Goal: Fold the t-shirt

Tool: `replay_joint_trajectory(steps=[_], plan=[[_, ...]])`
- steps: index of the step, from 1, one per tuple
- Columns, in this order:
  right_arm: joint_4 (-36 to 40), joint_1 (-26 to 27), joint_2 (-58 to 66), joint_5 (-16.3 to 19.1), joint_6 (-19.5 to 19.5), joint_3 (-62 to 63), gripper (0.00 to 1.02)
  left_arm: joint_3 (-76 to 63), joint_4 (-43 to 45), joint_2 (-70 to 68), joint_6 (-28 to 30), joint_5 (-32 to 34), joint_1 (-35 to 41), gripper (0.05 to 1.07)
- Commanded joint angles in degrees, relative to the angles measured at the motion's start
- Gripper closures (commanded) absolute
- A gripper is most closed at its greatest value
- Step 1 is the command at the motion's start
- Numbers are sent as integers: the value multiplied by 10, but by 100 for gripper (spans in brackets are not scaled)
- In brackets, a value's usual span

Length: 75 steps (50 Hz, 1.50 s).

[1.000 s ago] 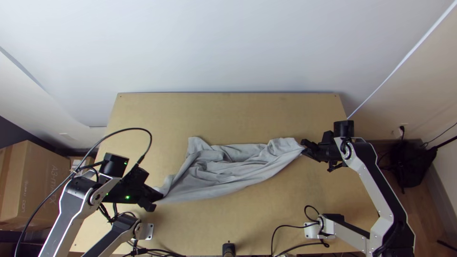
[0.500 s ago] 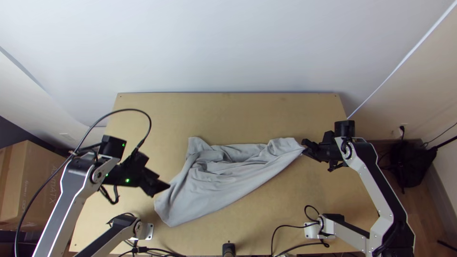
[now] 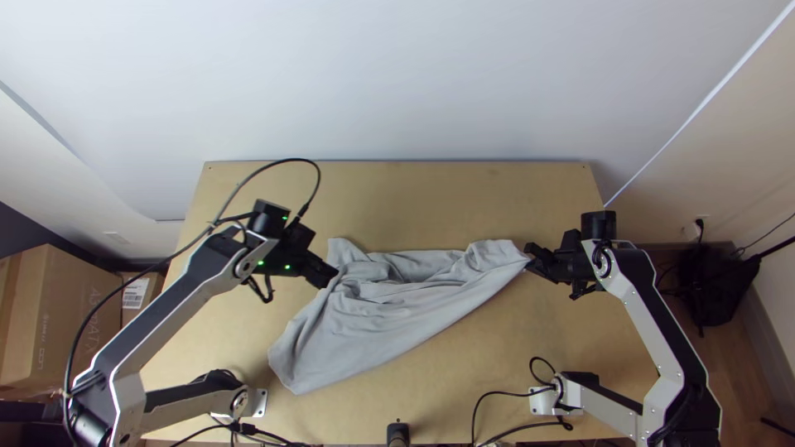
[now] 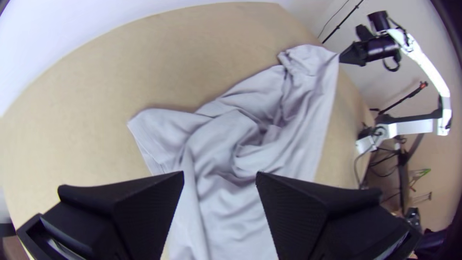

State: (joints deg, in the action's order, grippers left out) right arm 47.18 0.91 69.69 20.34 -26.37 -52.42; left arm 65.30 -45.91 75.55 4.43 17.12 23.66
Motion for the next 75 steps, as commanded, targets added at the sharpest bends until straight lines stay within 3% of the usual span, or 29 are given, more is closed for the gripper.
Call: replay_joint_trajectory(steps=[1,10,40,44,51,53,58,75], plan=[[-2,2,1,-1,-10,15,100,25,29,43,-5,-29,26,37],[-7,1,1,-1,-21,21,100,48,64,106,17,-46,60,43],[-9,-1,-17,-5,-44,36,100,85,68,234,140,-74,69,43],[-9,-1,-18,-5,-45,36,100,84,70,239,145,-74,68,50],[-12,-1,-19,-6,-51,35,100,84,72,258,147,-74,65,52],[-13,-1,-19,-6,-52,34,100,82,74,262,147,-74,61,61],[-12,-1,-23,-6,-53,29,100,56,115,249,148,-73,55,103],[-13,20,-32,-5,-47,15,100,65,100,204,139,-53,9,104]])
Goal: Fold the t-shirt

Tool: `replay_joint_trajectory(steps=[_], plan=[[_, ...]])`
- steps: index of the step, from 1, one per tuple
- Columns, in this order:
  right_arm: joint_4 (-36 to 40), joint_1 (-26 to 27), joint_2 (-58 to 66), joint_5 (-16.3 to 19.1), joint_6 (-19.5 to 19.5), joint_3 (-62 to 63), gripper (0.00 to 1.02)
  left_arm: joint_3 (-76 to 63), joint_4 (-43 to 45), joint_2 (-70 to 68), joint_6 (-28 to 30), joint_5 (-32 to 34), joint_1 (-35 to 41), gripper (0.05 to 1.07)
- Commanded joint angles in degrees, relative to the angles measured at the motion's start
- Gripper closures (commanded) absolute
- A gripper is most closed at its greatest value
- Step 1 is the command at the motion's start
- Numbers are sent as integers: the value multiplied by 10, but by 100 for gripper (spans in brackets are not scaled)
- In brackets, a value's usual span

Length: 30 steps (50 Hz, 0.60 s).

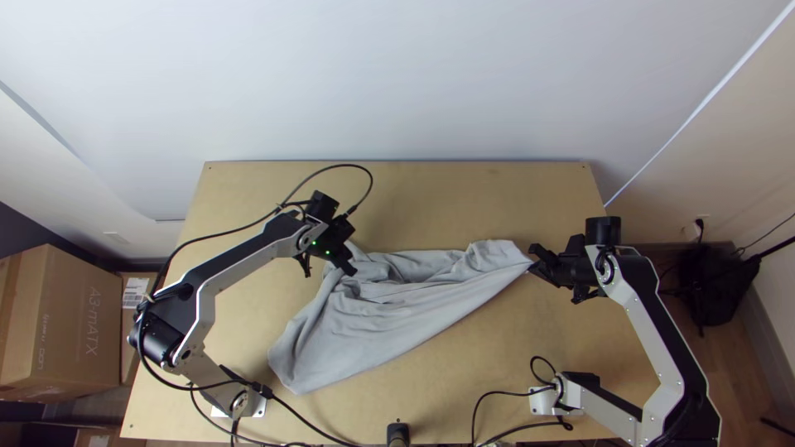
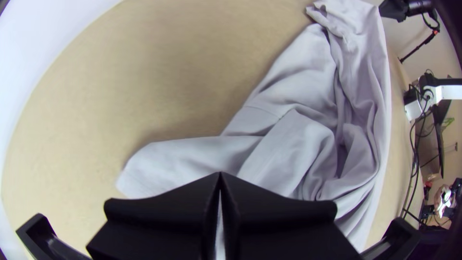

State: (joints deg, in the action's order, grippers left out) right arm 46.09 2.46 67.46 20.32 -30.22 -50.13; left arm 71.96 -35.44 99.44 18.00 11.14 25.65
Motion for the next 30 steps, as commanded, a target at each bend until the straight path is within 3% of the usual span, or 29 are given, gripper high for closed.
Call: replay_joint_trajectory(steps=[1,5,9,18,30], plan=[[-2,4,-10,-5,-8,-8,100,1,-5,-35,2,7,-11,100],[-2,4,-10,-5,-9,-8,100,8,-31,-33,8,6,-9,57],[-2,-1,-11,-5,-11,-7,100,20,-60,-28,12,7,-4,43],[-2,2,-18,-5,-8,-4,100,29,-99,-20,21,13,11,40],[-2,11,-26,-5,-5,6,100,41,-88,23,20,13,21,40]])
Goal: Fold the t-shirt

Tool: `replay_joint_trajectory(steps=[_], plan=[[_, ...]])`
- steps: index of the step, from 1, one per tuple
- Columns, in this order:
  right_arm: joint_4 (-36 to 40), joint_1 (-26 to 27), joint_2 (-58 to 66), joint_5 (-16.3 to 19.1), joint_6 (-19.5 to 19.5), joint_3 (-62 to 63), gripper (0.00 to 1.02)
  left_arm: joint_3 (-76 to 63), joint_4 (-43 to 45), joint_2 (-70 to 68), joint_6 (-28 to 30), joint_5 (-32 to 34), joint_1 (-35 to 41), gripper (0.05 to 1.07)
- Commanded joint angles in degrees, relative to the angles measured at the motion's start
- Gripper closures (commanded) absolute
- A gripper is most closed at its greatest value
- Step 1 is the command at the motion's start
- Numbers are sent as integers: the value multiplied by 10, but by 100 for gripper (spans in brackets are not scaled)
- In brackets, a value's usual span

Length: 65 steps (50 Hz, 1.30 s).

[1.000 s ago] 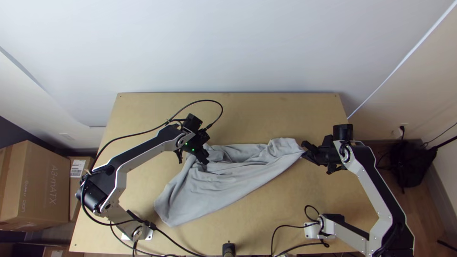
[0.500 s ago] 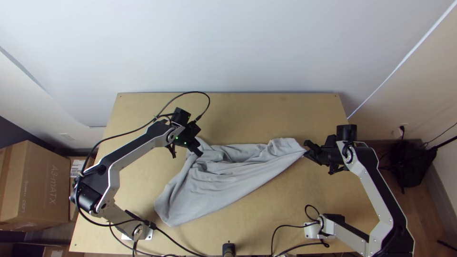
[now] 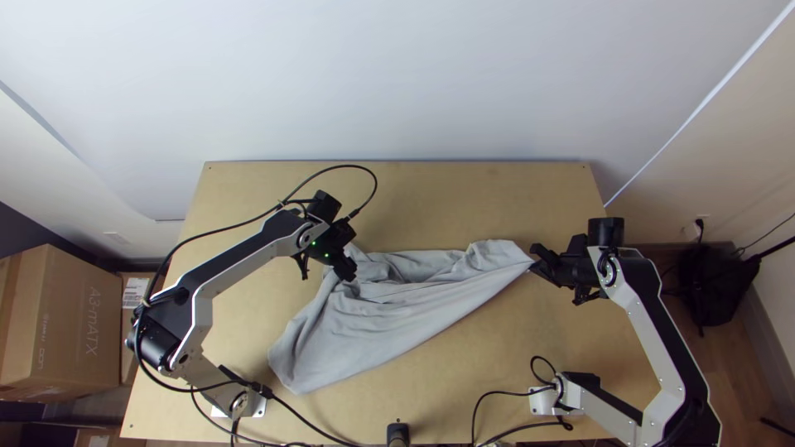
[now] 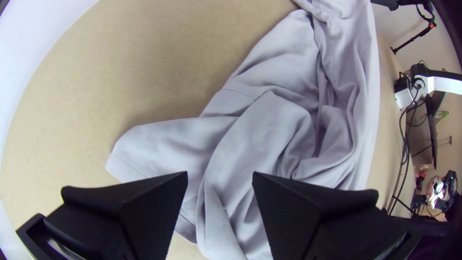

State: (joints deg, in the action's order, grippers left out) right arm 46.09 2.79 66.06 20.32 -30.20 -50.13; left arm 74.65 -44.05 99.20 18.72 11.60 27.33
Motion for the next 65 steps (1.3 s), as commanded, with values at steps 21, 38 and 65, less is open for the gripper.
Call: replay_joint_trajectory(steps=[21,38,65], plan=[[-3,14,-16,-5,-5,-2,100,15,62,27,-15,11,-9,104],[-25,13,-3,-5,-15,-40,100,165,56,-30,-165,10,-89,104],[23,28,137,-12,29,-447,100,392,62,-63,-312,-77,-228,104]])
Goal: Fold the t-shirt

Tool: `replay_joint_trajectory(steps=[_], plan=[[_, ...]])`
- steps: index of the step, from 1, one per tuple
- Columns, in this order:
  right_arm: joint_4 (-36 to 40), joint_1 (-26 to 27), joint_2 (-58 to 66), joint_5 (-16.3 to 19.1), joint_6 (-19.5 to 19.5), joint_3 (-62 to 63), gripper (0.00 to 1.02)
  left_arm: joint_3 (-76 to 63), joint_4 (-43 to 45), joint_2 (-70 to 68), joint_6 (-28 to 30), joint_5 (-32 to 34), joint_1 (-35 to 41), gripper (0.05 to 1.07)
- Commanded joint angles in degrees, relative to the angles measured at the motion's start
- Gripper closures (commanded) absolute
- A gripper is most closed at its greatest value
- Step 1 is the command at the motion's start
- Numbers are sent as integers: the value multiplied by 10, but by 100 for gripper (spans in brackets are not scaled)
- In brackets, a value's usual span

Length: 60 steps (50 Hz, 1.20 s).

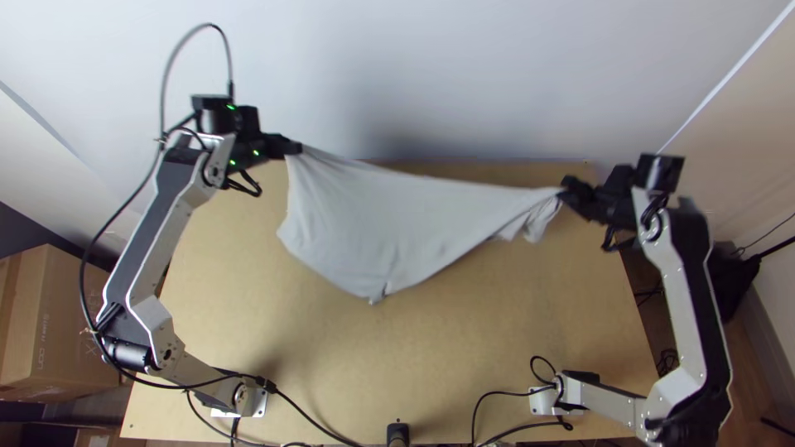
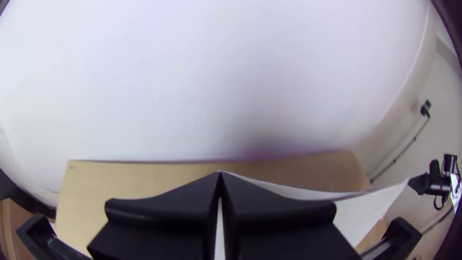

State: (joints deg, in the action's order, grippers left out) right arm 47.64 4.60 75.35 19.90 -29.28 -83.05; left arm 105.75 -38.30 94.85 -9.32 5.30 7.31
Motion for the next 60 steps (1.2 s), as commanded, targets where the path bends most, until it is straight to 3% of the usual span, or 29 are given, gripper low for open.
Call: replay_joint_trajectory(steps=[1,13,19,29,37,41,56,60], plan=[[12,11,58,-9,24,-145,100,96,4,-18,-37,-17,-35,104],[92,-13,210,-26,46,-493,100,220,3,-15,-53,-64,-56,104],[63,-45,183,-45,65,-513,100,221,21,-57,-64,-78,-50,104],[-56,-88,6,-43,64,-365,100,162,21,-172,-99,-78,-49,104],[-302,-108,-199,-43,50,-160,100,53,77,-312,-123,-71,-47,105],[-384,-108,-287,-43,51,-82,100,-7,106,-385,-123,-70,-45,105],[-308,-123,-408,-39,49,-16,100,-126,60,-557,-117,-64,-52,105],[-290,-125,-409,-38,31,-7,100,-152,46,-574,-117,-62,-52,105]])
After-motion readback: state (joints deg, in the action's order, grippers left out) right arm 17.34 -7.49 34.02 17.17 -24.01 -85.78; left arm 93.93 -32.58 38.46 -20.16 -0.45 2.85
